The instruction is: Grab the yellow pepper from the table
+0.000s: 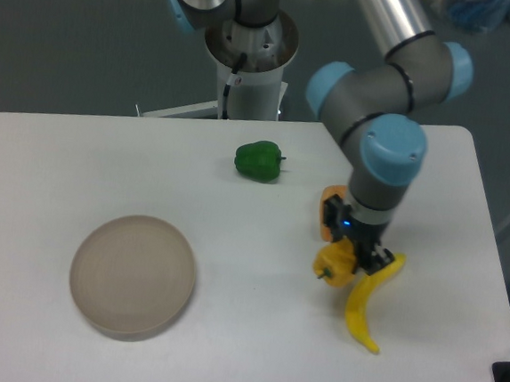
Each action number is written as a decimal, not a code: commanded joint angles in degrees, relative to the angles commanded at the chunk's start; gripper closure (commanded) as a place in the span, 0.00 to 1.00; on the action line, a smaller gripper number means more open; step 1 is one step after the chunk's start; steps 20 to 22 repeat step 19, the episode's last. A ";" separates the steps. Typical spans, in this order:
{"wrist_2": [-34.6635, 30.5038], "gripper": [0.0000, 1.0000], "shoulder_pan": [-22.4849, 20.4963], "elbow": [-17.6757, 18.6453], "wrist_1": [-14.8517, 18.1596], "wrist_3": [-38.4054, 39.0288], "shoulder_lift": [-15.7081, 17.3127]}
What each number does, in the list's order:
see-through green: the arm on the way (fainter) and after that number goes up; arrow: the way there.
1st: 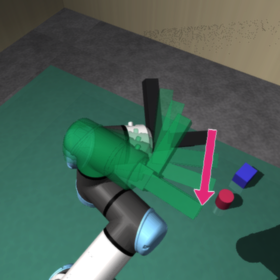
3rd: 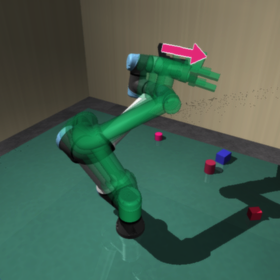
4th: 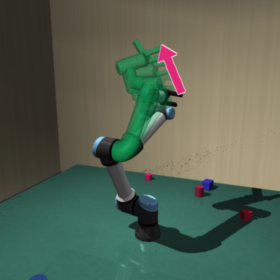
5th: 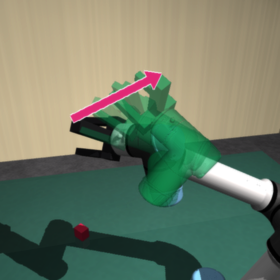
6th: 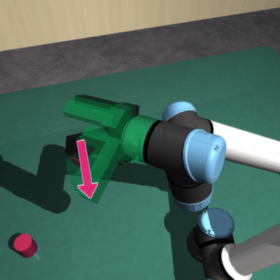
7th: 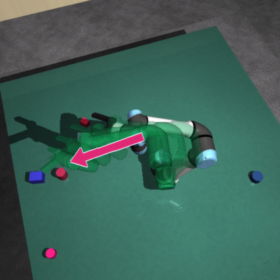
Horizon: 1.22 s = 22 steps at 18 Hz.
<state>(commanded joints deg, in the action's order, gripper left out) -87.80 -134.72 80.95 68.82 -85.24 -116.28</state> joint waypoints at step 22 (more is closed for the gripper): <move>-0.88 0.98 -0.28 -3.69 4.39 -3.71 -1.06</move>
